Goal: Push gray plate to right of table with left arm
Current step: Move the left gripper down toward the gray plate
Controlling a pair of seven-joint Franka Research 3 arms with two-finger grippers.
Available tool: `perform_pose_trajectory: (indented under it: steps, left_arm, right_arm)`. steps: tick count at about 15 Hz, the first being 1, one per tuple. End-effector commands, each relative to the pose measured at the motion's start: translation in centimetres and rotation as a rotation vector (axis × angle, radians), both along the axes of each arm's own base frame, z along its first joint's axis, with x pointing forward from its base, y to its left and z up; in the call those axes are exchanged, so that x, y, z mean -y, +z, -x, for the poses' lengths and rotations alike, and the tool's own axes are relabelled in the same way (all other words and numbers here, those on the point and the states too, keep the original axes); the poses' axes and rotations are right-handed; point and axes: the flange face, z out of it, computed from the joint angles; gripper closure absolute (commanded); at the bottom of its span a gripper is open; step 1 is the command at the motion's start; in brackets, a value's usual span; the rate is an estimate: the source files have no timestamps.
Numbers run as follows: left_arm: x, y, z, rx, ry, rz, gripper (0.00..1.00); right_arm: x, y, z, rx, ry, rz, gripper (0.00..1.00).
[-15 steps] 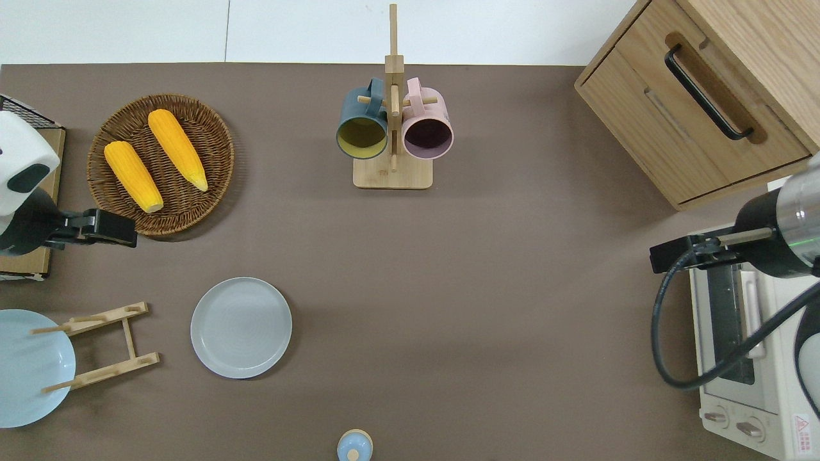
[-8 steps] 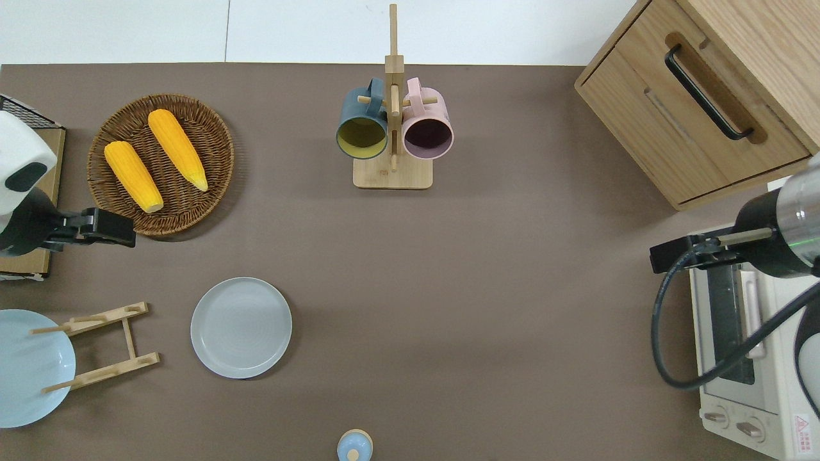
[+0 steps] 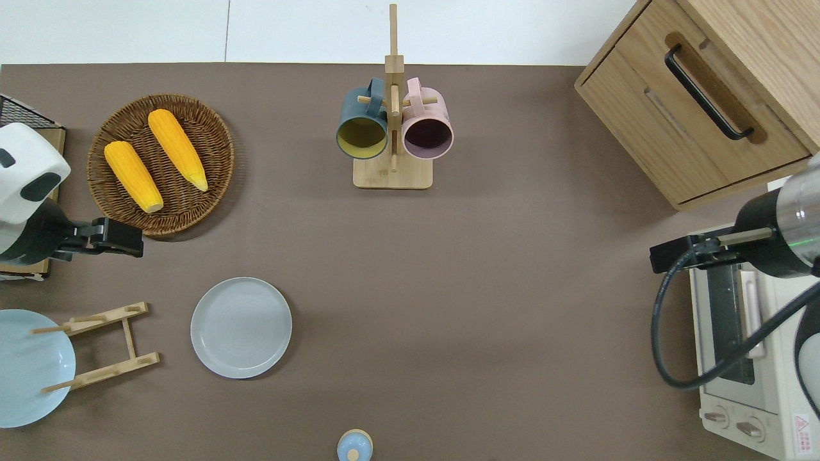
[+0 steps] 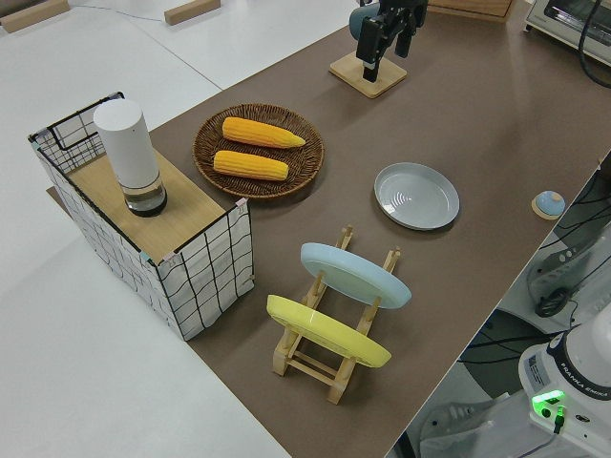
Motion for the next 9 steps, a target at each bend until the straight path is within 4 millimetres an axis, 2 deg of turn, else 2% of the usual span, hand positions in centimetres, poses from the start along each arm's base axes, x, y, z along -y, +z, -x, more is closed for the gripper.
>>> perform_pose_trajectory:
  steps: [1,4,9]
  left_arm:
    - [-0.4,-1.5,2.8,0.024,0.002,0.003,0.0]
    - [-0.4,-3.2,5.1,0.057,0.001,0.008,0.0]
    - [-0.6,-7.5,8.7,0.055,-0.023,0.016,0.0]
  right_arm:
    - [0.2,0.3,0.4,-0.006,-0.002,-0.007,0.017]
    - [0.2,0.3,0.4,-0.006,-0.002,-0.007,0.017]
    - [0.2,0.3,0.4,-0.006,-0.003,-0.007,0.017]
